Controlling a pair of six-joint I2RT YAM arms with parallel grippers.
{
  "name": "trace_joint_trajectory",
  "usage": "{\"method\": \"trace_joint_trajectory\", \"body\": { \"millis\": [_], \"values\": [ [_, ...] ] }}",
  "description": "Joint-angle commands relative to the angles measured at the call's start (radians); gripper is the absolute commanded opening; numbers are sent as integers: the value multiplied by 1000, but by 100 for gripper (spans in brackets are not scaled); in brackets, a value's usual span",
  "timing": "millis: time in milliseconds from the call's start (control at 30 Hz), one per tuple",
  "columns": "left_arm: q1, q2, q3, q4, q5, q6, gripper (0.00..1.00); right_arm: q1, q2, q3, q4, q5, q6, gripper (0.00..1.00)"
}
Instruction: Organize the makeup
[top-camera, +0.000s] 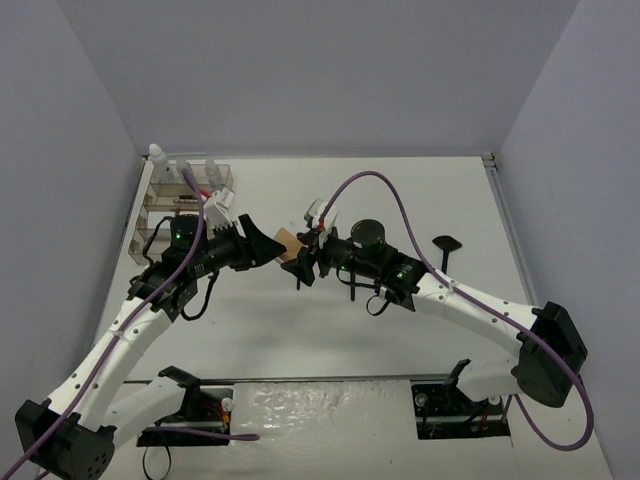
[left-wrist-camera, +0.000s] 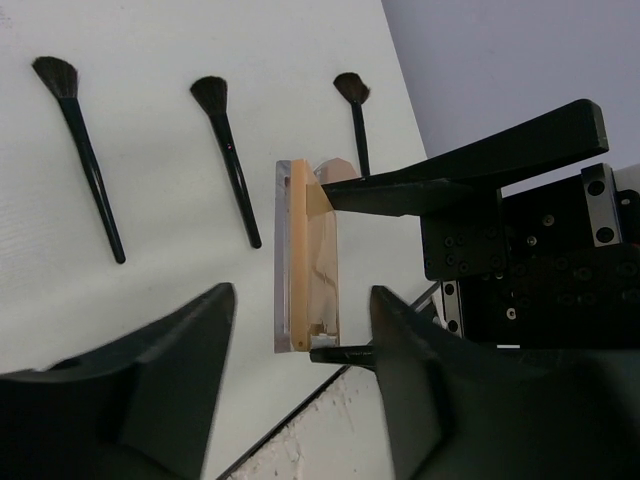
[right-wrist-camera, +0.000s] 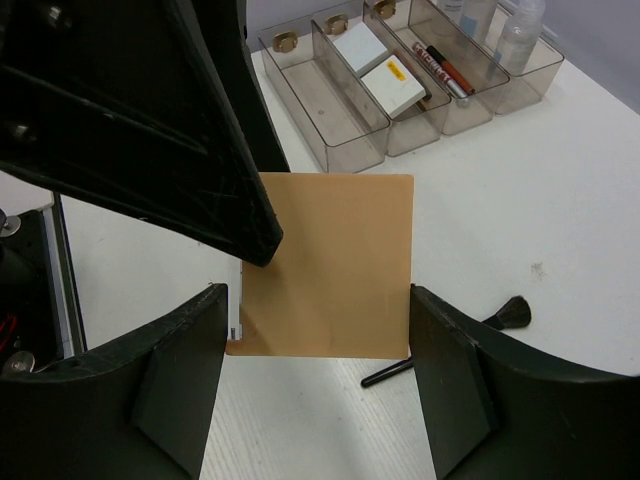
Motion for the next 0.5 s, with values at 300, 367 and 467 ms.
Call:
{"method": "trace_joint_trajectory", "body": {
  "millis": [300,367,467],
  "values": [
    [-36,32,-13,162,25,-40,3,6,-15,-8,126,-39,22,28],
    [-35,23,-26,162,6,-36,0,6,-11,-2,115,-21,23,38],
    [-35,9,-39,145,-48,-16,0,4,-10,8,77,17,21,62]
  ]
}}
